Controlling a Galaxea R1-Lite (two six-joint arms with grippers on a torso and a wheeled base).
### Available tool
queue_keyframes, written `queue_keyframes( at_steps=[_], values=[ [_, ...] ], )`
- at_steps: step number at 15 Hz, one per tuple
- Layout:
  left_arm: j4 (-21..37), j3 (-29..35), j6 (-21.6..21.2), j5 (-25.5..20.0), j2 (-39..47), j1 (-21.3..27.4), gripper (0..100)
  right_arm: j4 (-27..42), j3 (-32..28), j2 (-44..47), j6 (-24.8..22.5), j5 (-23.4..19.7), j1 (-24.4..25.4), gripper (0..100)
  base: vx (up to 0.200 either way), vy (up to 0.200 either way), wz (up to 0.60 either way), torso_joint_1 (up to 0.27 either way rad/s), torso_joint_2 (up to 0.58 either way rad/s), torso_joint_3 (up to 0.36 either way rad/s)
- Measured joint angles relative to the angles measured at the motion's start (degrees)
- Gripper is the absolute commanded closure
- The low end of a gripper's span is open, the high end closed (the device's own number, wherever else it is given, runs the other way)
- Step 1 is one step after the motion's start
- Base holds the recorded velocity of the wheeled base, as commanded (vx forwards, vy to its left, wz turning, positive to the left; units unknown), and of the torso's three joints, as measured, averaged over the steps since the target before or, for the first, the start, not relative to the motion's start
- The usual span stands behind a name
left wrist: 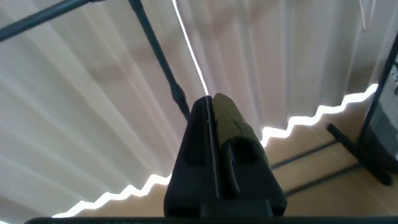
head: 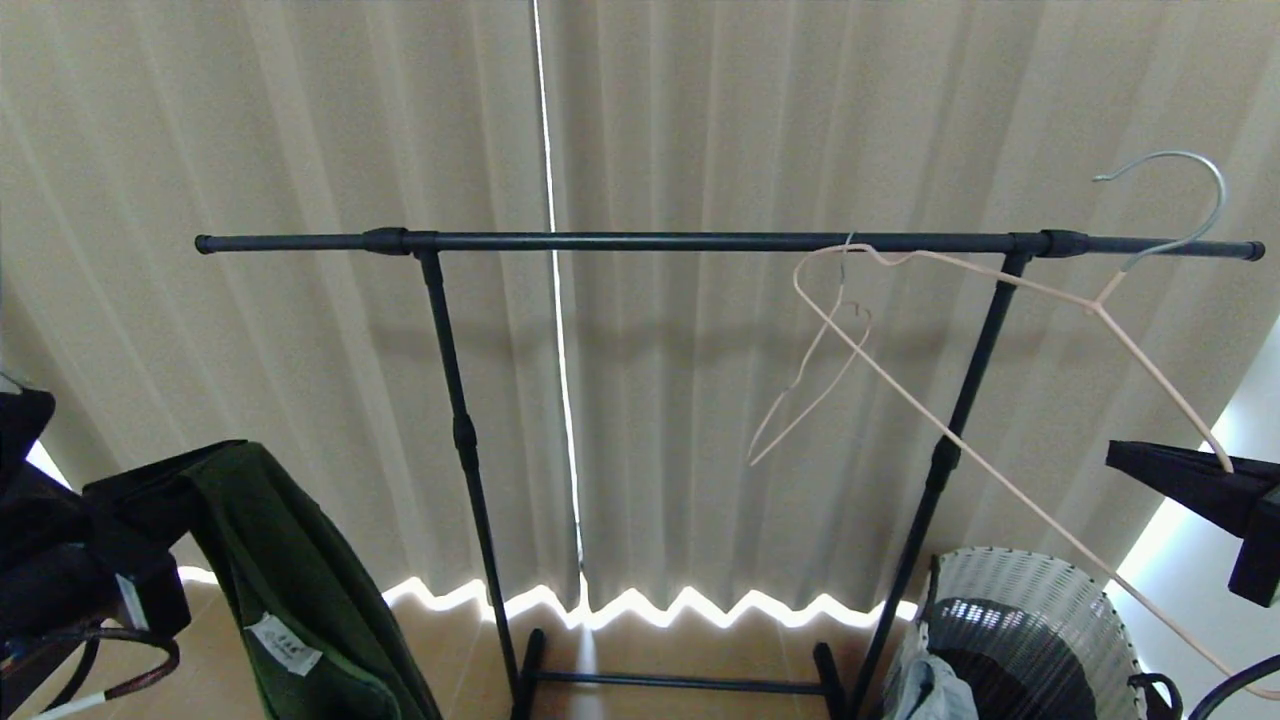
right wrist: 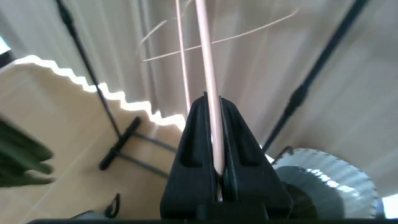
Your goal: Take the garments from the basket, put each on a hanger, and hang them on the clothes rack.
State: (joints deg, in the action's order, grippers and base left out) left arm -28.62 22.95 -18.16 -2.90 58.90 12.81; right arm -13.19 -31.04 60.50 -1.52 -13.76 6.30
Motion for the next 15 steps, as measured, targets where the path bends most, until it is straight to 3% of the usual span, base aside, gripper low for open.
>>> queue_keyframes(
  at_steps=[2,5,8,11,13,15],
  values=[
    [0.05,4.24,-0.41,2.11,3.36,0.28,100,-2.24,-0.96,1.54,2.85,-0.06,3.58,100,0.0,0.0,0.0,0.0,0.0,0.0],
    [-0.02,12.15,-0.33,8.69,10.17,3.25,100,-4.68,-3.28,6.01,3.9,0.2,9.98,100,0.0,0.0,0.0,0.0,0.0,0.0],
    [-0.11,18.74,2.02,13.1,16.98,6.29,100,-5.58,-4.21,9.37,6.28,0.33,16.02,100,0.0,0.0,0.0,0.0,0.0,0.0],
    [-0.06,23.91,7.01,17.1,23.45,8.51,100,-5.63,-4.43,10.8,10.93,0.33,22.55,100,0.0,0.0,0.0,0.0,0.0,0.0],
    [-0.09,28.11,13.0,18.36,28.33,9.7,100,-5.63,-3.77,11.17,13.51,0.35,27.62,100,0.0,0.0,0.0,0.0,0.0,0.0],
    [-0.11,31.72,15.37,18.71,32.27,10.2,100,-5.55,-3.19,11.37,14.8,0.28,30.84,100,0.0,0.0,0.0,0.0,0.0,0.0]
  ],
)
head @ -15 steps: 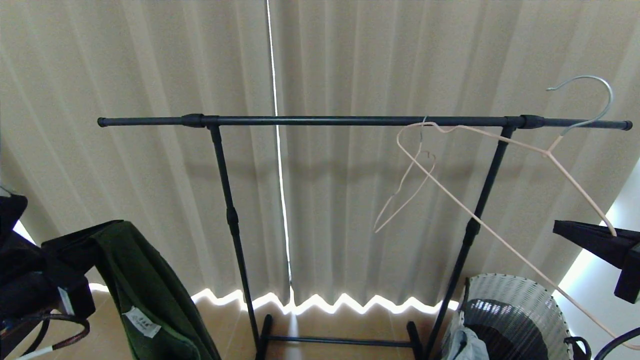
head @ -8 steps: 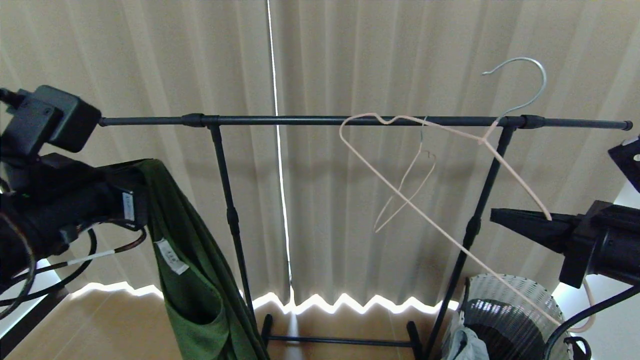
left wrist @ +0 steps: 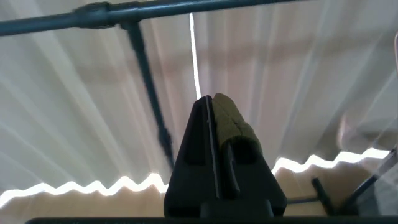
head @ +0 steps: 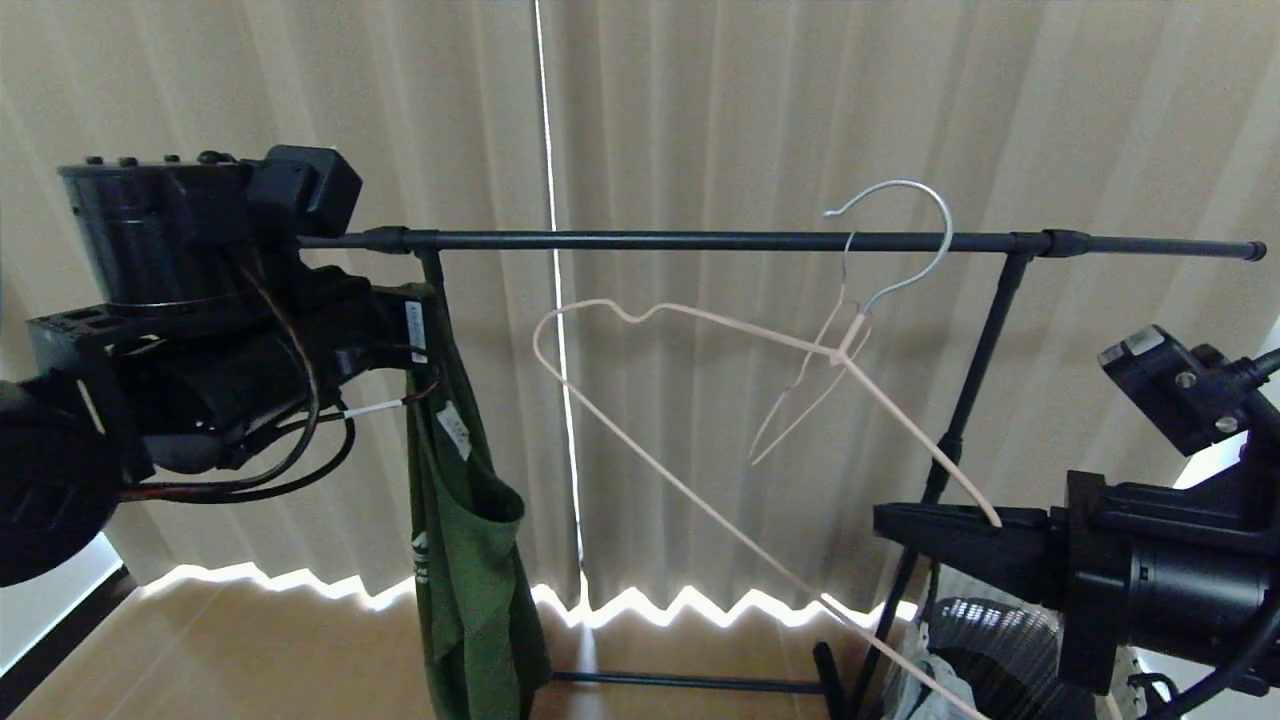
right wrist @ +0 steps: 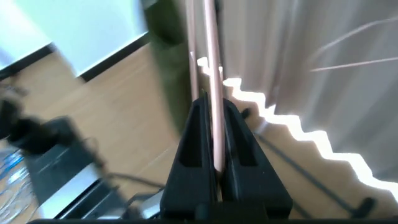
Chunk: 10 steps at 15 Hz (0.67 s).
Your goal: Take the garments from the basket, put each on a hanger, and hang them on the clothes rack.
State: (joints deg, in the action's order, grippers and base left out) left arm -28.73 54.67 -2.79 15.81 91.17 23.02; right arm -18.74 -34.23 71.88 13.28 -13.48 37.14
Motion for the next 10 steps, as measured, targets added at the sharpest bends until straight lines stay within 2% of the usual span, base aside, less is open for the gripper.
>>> queue_keyframes(
  at_steps=[6,10],
  values=[
    [-0.06,2.16,0.55,-0.02,3.21,1.62,100,-0.11,-0.83,1.79,1.56,0.16,6.51,100,0.0,0.0,0.0,0.0,0.0,0.0],
    [0.09,1.39,0.59,0.0,1.63,1.68,100,-0.15,-2.69,4.25,1.58,0.57,7.25,100,0.0,0.0,0.0,0.0,0.0,0.0]
  ],
)
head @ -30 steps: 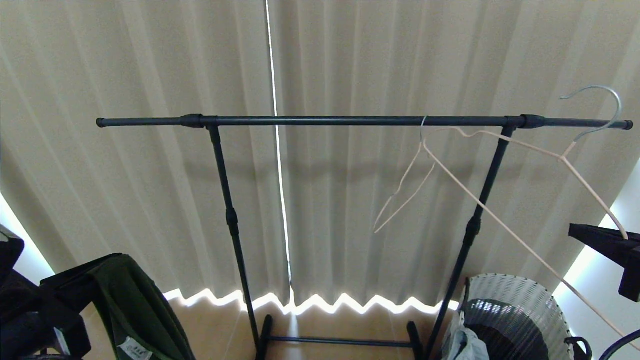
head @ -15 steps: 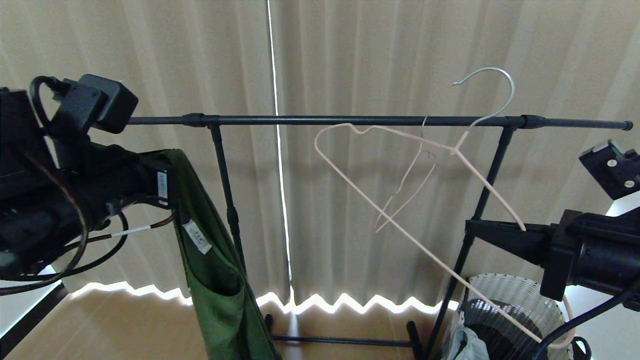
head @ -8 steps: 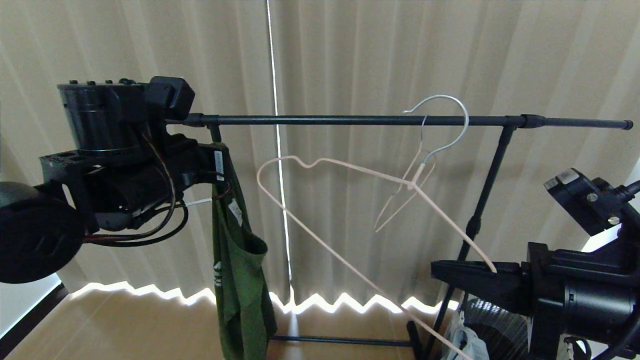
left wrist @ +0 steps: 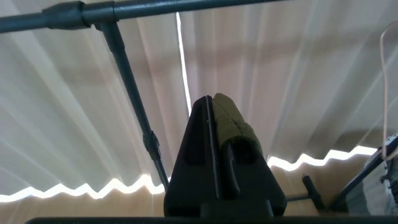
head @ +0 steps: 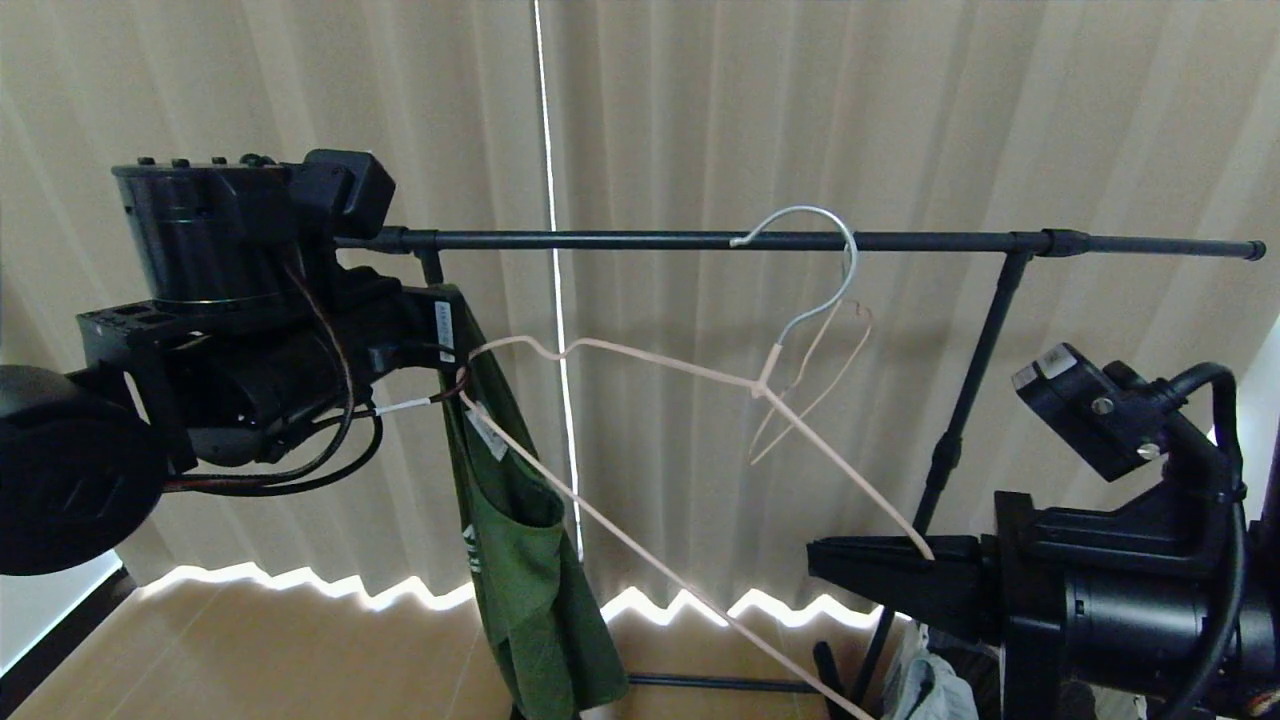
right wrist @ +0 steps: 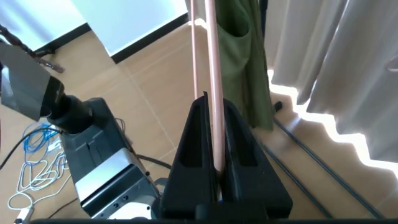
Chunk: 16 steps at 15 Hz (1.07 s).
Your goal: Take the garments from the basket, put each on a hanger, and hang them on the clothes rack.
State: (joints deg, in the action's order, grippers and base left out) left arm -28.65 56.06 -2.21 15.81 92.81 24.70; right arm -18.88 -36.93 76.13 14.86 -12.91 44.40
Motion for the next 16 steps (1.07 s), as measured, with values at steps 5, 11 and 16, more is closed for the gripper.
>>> queue_keyframes(
  at_steps=[5,11,16],
  values=[
    [0.0,-1.63,-0.11,0.0,-1.57,0.07,100,-3.56,-3.18,4.66,-0.04,4.11,-0.07,100,0.0,0.0,0.0,0.0,0.0,0.0],
    [-0.17,-1.94,-0.09,0.0,-2.1,-0.12,100,-4.46,-3.75,8.2,-0.11,4.82,0.74,100,0.0,0.0,0.0,0.0,0.0,0.0],
    [-0.12,-2.05,-0.15,3.67,-3.34,1.78,100,-4.43,-8.33,12.73,0.73,6.1,1.44,100,0.0,0.0,0.0,0.0,0.0,0.0]
  ],
)
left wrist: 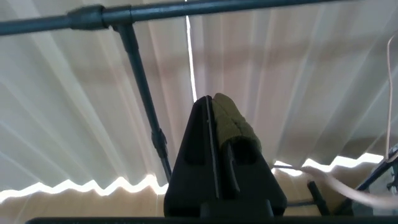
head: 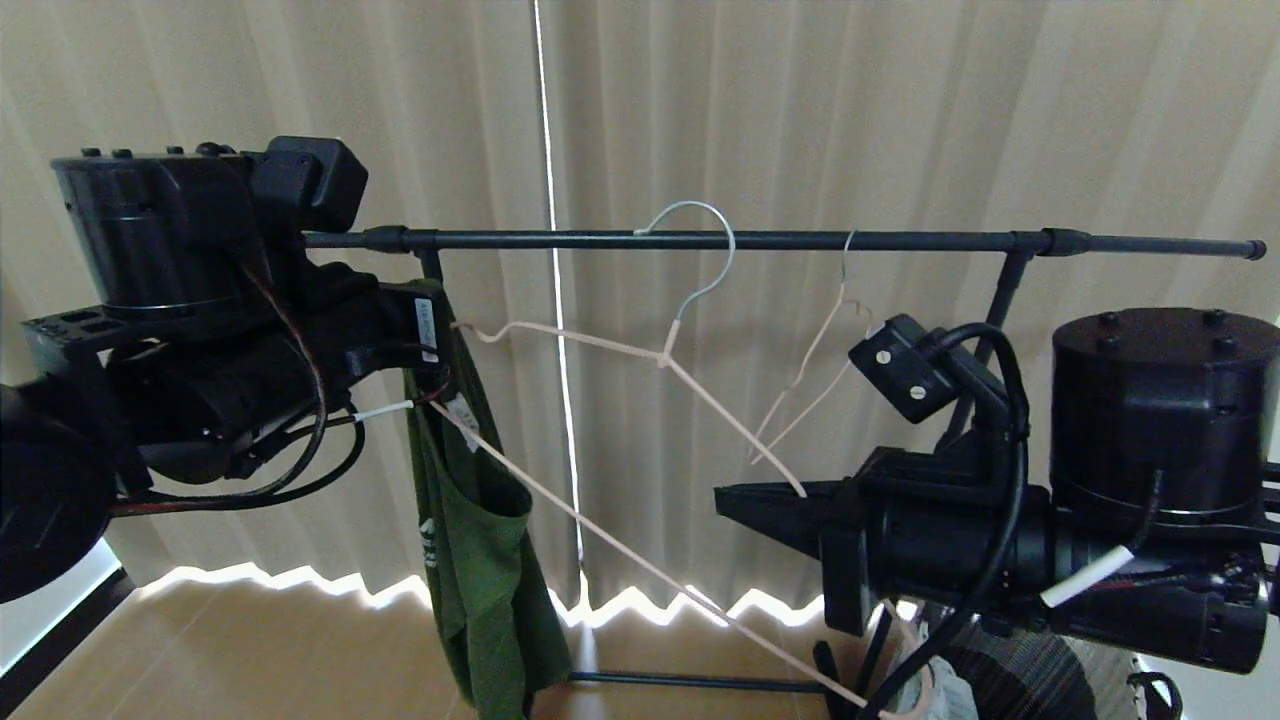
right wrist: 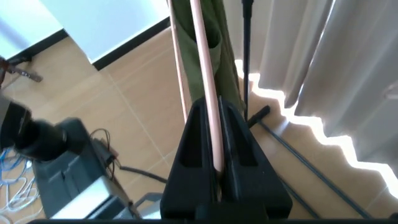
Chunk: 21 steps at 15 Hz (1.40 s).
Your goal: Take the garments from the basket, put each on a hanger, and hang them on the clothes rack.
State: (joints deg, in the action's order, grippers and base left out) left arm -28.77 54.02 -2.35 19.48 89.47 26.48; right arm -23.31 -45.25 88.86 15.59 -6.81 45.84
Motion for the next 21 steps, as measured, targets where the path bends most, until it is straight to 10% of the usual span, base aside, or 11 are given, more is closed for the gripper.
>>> queue_keyframes(
  at_steps=[21],
  values=[
    [2.66,-4.85,-6.34,2.9,-6.31,2.32,100,1.72,-12.28,12.82,3.4,18.08,-3.73,100,0.0,0.0,0.0,0.0,0.0,0.0]
  ],
)
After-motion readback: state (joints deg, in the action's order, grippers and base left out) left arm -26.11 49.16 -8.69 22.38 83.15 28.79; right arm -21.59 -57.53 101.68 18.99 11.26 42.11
